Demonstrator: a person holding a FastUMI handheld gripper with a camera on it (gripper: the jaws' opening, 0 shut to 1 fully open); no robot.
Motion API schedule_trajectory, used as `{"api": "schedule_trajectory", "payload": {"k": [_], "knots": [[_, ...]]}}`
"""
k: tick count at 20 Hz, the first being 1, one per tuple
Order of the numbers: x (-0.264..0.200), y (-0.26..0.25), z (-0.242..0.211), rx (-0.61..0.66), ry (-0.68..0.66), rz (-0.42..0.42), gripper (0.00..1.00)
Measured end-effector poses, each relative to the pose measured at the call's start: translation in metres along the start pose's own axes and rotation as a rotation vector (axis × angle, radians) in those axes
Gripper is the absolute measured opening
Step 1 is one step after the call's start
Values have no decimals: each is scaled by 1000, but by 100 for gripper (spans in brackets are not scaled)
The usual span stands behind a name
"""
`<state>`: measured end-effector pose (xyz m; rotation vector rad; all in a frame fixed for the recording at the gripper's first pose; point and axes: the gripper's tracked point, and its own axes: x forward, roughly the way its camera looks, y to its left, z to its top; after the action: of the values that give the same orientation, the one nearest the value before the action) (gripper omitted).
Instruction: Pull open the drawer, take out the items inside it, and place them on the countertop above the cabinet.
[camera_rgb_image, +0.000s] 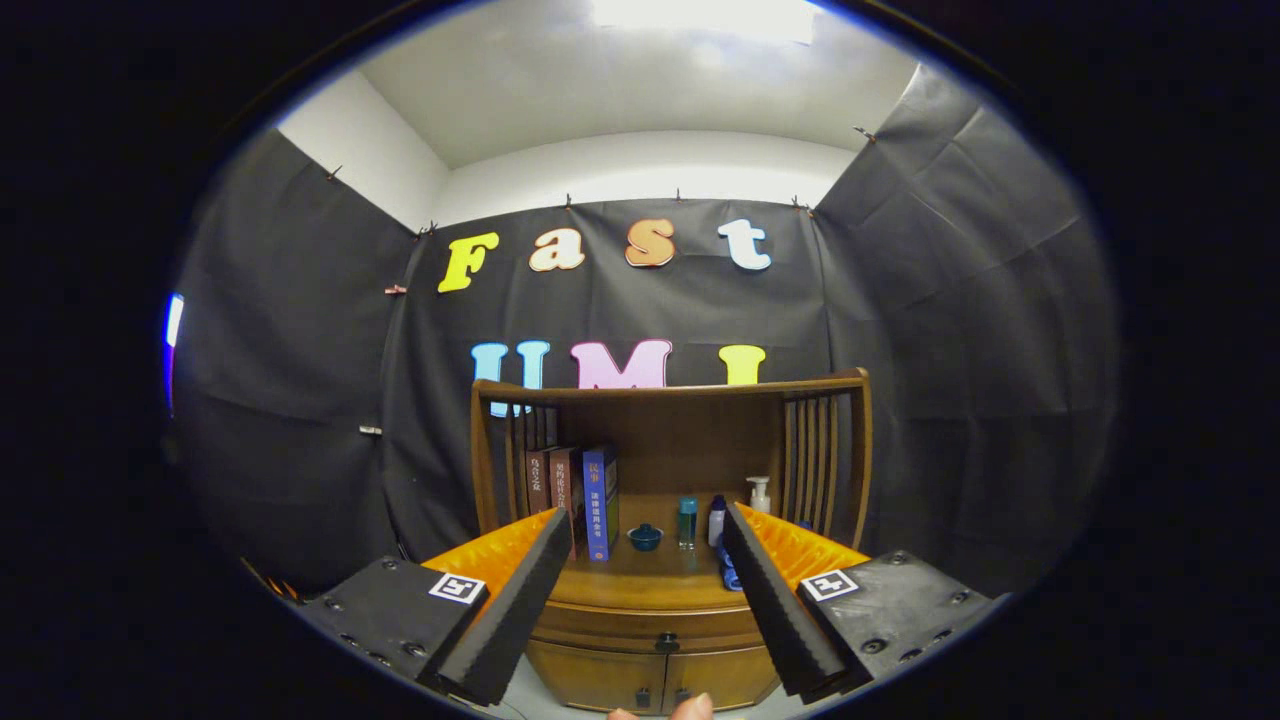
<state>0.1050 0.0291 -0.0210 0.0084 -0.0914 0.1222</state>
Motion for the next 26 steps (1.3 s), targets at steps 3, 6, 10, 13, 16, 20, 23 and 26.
{"api": "schedule_trajectory", "payload": {"k": [3,6,10,13,16,20,23,26], "knots": [[33,1,-32,-21,-13,-1,99],[58,1,-85,11,15,-6,99],[83,-6,-168,-36,80,-15,99],[91,-7,-229,-45,142,-9,99],[97,-4,-284,-15,223,0,99],[99,-11,-343,-22,336,-30,99],[99,-21,-367,-15,380,-62,99],[105,-24,-383,-24,430,-74,75]]}}
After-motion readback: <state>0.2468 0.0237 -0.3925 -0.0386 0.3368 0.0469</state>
